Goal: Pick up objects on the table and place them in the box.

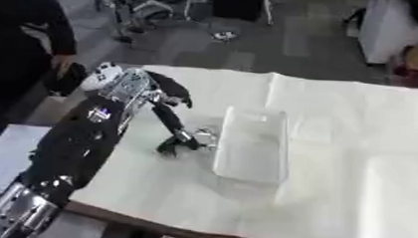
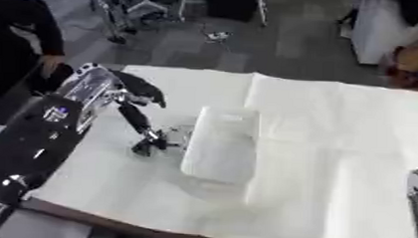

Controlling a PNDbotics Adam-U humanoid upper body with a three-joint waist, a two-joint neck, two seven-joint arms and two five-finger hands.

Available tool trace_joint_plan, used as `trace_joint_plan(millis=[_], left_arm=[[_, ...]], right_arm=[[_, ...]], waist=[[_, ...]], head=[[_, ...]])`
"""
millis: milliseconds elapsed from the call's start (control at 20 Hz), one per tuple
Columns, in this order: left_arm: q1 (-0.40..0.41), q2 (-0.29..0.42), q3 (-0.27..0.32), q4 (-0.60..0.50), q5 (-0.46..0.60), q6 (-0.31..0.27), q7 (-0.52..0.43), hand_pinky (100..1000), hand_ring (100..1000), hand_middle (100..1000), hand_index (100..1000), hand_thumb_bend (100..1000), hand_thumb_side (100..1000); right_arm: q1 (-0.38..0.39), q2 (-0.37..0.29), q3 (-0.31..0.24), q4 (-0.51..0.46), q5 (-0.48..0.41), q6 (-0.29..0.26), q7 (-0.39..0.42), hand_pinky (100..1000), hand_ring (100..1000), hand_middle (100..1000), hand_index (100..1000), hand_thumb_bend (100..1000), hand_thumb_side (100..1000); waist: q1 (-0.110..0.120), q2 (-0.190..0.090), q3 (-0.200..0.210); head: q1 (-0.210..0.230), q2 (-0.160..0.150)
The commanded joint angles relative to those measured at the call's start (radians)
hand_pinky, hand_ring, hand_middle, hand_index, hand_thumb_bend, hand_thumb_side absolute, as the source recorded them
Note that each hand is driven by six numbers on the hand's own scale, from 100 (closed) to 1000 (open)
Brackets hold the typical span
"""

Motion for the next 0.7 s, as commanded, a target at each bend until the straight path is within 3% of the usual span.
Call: trace_joint_plan(millis=[50, 350, 550, 700], left_arm=[[-0.034, 0.0, 0.01, 0.041, 0.006, -0.059, 0.087, 1000, 1000, 959, 978, 772, 1000], [-0.053, -0.026, 0.027, 0.135, -0.09, -0.077, 0.187, 1000, 1000, 932, 955, 732, 1000], [-0.061, -0.03, 0.022, 0.184, -0.175, -0.092, 0.159, 1000, 1000, 941, 959, 708, 996], [-0.059, -0.038, 0.022, 0.222, -0.226, -0.106, 0.106, 1000, 1000, 938, 970, 677, 940]], right_arm=[[-0.016, 0.001, -0.001, -0.013, 0.001, 0.0, 0.003, 467, 535, 607, 868, 135, 1000], [-0.026, 0.013, 0.0, -0.013, 0.0, -0.003, 0.004, 469, 536, 607, 869, 127, 1000], [-0.03, 0.019, 0.001, -0.013, 0.001, -0.004, 0.004, 470, 536, 607, 870, 123, 1000], [-0.032, 0.024, 0.0, -0.013, 0.001, -0.004, 0.003, 470, 536, 607, 871, 120, 1000]], waist=[[-0.003, -0.008, -0.004], [-0.003, -0.002, -0.018], [-0.001, 0.001, -0.024], [-0.001, 0.001, -0.028]], head=[[0.02, -0.015], [0.042, -0.019], [0.047, -0.017], [0.05, -0.016]])
